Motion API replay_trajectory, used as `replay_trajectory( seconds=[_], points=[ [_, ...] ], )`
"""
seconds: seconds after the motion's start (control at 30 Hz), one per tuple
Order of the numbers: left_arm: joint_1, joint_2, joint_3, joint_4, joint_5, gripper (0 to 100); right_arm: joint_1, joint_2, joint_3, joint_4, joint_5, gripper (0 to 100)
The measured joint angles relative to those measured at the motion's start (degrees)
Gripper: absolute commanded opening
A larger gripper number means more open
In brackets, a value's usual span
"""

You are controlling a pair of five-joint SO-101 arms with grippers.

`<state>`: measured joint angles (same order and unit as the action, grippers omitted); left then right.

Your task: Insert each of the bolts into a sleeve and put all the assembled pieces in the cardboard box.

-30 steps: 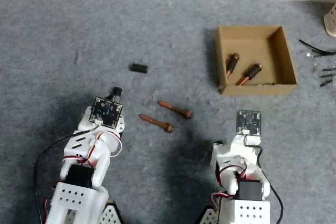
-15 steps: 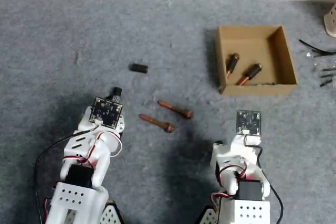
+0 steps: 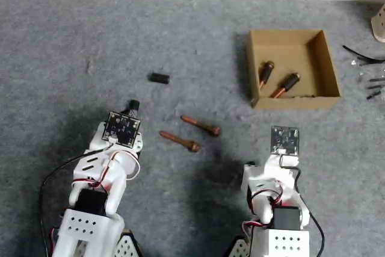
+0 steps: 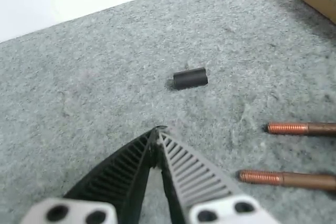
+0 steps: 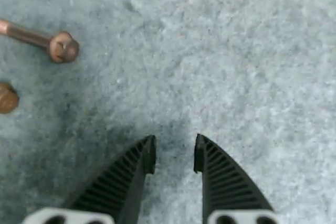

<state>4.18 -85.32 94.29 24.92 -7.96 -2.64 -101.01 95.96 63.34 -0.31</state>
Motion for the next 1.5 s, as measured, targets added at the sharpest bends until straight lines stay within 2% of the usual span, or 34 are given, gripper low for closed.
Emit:
replay_trajectory(
  seconds=[1.5],
  points=[
    [0.0,0.0,0.0,0.0,0.0,1,-1.41,-0.44,0.0,0.0,0.0,10.6]
  ],
)
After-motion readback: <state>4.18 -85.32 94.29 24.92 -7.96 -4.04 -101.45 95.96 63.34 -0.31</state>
